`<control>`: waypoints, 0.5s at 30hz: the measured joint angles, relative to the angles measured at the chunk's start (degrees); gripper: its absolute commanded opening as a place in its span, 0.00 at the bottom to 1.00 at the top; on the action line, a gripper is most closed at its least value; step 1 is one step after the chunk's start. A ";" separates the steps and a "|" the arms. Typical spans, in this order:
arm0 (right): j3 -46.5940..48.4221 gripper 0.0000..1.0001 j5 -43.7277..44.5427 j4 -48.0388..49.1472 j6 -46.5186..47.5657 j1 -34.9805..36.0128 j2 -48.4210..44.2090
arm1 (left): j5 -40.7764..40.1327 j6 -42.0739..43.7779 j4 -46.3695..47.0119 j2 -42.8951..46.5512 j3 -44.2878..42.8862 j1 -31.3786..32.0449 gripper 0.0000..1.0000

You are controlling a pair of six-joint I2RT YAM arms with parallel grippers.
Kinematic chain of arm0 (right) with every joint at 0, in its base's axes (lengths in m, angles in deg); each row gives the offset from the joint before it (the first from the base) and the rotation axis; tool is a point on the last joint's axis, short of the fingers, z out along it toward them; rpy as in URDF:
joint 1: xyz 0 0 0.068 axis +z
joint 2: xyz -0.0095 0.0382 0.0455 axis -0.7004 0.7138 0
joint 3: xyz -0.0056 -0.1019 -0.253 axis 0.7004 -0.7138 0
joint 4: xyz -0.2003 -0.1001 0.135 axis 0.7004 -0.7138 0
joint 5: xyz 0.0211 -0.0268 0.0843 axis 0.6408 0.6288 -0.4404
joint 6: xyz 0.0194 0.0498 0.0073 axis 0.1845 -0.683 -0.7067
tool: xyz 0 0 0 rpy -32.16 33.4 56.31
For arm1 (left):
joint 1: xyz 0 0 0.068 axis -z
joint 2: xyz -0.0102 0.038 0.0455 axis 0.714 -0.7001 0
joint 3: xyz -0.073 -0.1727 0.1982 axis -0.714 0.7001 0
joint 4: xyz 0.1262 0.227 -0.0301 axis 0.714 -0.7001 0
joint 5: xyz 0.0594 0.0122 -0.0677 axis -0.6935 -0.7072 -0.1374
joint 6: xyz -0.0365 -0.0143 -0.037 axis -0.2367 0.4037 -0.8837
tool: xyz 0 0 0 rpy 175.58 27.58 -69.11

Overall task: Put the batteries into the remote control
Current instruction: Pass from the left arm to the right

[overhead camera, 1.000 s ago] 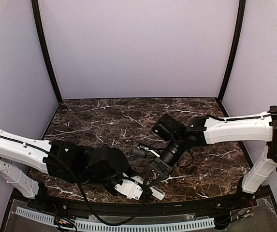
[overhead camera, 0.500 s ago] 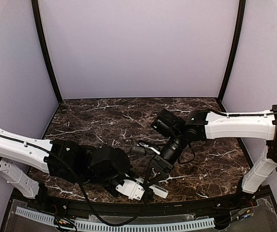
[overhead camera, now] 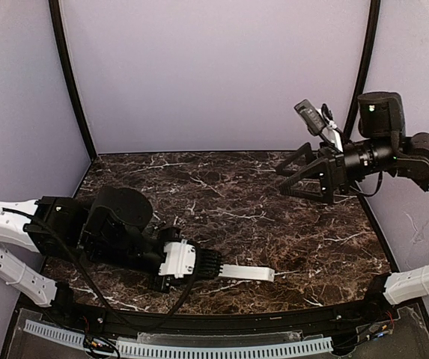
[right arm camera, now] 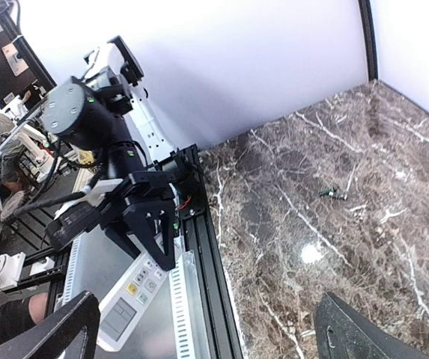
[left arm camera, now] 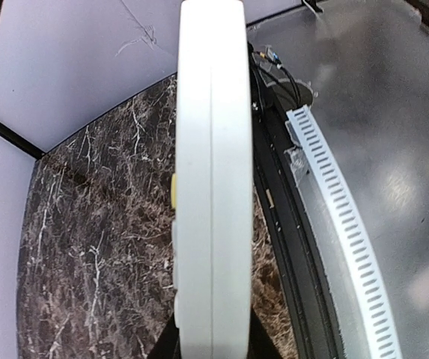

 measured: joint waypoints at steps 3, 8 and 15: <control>-0.76 0.99 0.79 1.57 0.00 0.00 -4.50 | 5.51 -5.84 0.76 1.01 -0.52 -3.13 0.03; -2.95 0.90 -2.34 3.54 -0.09 0.00 -6.16 | 11.52 -13.18 1.33 1.01 -2.16 -7.87 0.03; -7.89 0.76 -5.62 3.78 0.50 3.04 -1.92 | 19.71 -20.28 1.53 0.59 -2.32 -12.44 0.03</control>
